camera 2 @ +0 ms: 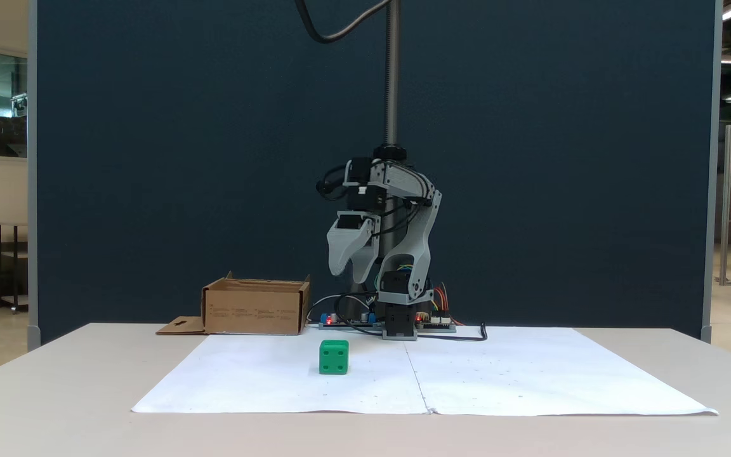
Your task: Grasp a green dice and put it in the bin.
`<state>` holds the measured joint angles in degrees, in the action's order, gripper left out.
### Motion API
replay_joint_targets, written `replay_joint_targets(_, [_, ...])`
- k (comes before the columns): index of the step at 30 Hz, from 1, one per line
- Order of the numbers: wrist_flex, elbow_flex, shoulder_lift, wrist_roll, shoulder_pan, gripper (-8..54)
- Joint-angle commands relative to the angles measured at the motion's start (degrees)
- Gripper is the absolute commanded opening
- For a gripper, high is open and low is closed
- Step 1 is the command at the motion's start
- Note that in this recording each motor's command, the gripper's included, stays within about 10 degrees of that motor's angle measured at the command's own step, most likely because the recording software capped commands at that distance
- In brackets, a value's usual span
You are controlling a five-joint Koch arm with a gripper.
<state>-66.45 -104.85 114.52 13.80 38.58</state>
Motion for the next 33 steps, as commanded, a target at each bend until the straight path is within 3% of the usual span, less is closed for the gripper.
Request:
replay_joint_targets(1, [-7.6,3.3,-0.7,9.3,0.9,44.8])
replay_joint_targets(5, [-3.0,3.3,-3.6,15.2,0.4,45.0])
replay_joint_targets(16, [18.6,3.3,-12.7,17.3,-6.9,45.0])
replay_joint_targets(33, [23.6,3.1,-19.0,21.8,-10.4,44.8])
